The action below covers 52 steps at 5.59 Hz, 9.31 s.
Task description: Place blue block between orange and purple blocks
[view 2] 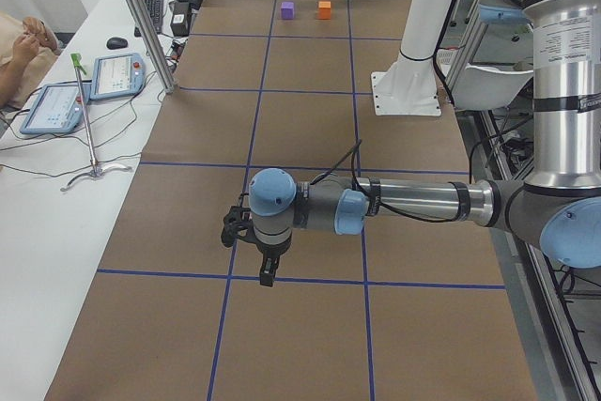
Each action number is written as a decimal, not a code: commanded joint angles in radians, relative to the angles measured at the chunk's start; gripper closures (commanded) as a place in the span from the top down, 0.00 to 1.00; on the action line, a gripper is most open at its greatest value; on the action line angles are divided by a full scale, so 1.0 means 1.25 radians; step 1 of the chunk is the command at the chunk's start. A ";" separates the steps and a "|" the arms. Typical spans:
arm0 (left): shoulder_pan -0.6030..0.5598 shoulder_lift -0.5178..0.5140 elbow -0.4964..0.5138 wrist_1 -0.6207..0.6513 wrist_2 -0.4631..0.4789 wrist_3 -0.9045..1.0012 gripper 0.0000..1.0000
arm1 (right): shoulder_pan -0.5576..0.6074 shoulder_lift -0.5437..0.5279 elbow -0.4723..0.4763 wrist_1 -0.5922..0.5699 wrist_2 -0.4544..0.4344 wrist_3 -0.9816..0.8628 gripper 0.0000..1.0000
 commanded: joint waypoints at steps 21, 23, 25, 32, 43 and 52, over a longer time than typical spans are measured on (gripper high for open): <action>0.656 -0.361 -0.063 -0.227 0.287 -0.854 0.00 | -0.001 0.002 -0.002 0.034 0.017 0.003 1.00; 0.788 -0.699 0.069 0.031 0.373 -0.991 0.00 | -0.001 0.005 -0.002 0.033 0.016 0.004 1.00; 0.849 -0.853 0.284 0.015 0.403 -1.068 0.14 | -0.002 0.006 -0.005 0.033 0.016 0.004 1.00; 0.667 -0.847 0.194 0.077 0.285 -0.740 0.99 | -0.046 0.039 0.027 0.277 0.202 0.082 1.00; -0.057 -0.133 0.205 -0.028 0.037 0.287 1.00 | -0.859 0.830 -0.219 -0.070 -0.518 0.870 1.00; -0.070 -0.108 0.199 -0.033 0.035 0.297 1.00 | -0.820 0.759 -0.175 -0.078 -0.506 0.884 0.00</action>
